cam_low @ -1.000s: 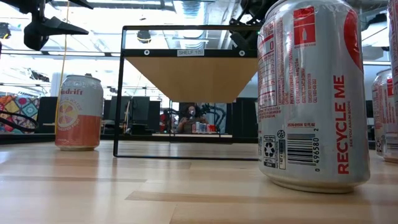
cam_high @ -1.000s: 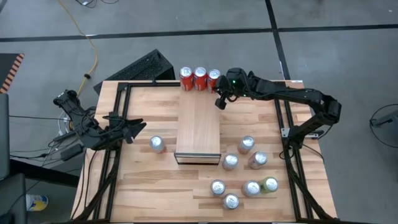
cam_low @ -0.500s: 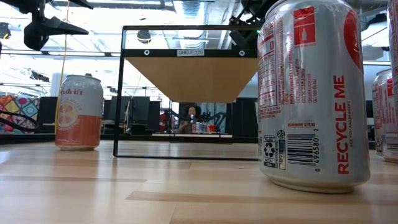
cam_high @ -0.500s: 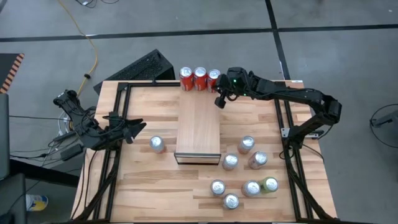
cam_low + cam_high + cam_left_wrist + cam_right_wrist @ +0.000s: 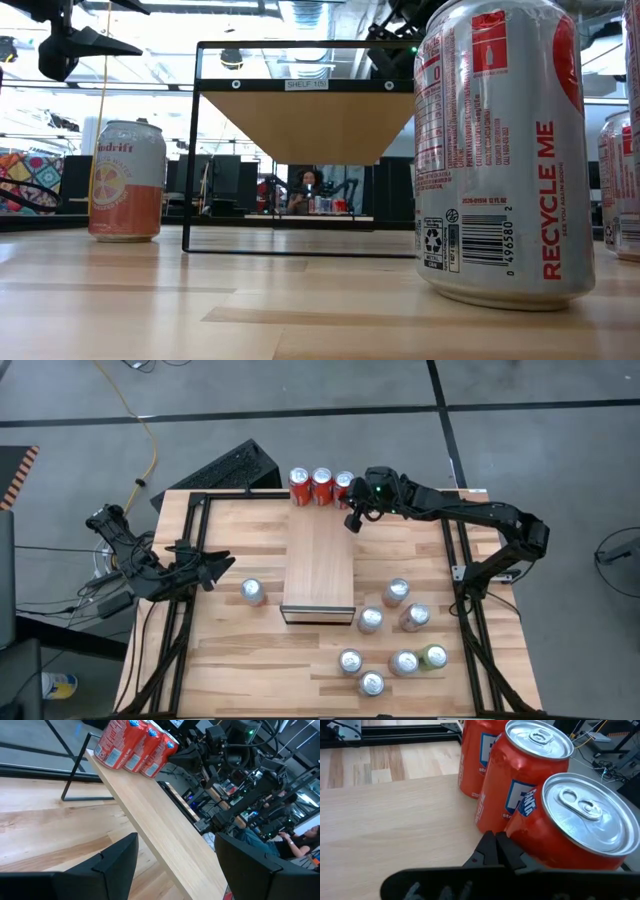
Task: Place canned beverage on shelf
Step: Put the red soda can on the shelf aligned with the other red soda can
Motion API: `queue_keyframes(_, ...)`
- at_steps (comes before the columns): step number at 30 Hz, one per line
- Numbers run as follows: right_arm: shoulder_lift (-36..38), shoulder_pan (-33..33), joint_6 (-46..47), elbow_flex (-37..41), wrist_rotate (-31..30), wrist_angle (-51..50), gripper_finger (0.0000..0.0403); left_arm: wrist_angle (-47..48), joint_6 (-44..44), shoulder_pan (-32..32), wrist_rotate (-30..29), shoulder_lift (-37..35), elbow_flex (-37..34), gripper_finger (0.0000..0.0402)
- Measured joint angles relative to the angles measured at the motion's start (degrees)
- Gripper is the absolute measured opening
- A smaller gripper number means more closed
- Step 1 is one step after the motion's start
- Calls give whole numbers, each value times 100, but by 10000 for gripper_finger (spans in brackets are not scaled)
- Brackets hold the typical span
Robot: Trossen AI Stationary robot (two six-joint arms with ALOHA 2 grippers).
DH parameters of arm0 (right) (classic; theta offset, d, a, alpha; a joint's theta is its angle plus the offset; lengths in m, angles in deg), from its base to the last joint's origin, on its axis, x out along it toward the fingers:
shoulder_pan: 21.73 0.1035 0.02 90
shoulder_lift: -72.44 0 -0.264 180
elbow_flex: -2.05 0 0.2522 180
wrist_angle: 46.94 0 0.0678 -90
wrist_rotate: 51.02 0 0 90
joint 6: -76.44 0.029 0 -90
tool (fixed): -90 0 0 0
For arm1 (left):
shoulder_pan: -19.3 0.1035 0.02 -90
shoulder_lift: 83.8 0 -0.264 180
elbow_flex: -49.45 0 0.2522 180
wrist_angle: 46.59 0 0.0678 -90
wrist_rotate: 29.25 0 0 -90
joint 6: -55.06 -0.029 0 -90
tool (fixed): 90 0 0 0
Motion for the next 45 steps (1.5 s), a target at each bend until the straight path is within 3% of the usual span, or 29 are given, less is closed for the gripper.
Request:
queue_keyframes(13, 0, 2, -117, 0, 7, 120, 0, 0, 21, -1, 1, 0, 0, 251)
queue_keyframes(19, 179, 346, -89, 4, 27, -271, 0, -1, 61, -2, 66, 0, 0, 251)
queue_keyframes(27, 223, 449, -145, 2, -848, -1119, 0, -2, 55, 0, 147, 2, 0, 251)
queue_keyframes(45, -4, 98, -266, -2, -579, -646, 0, 73, 15, 0, 74, 2, -1, 251)
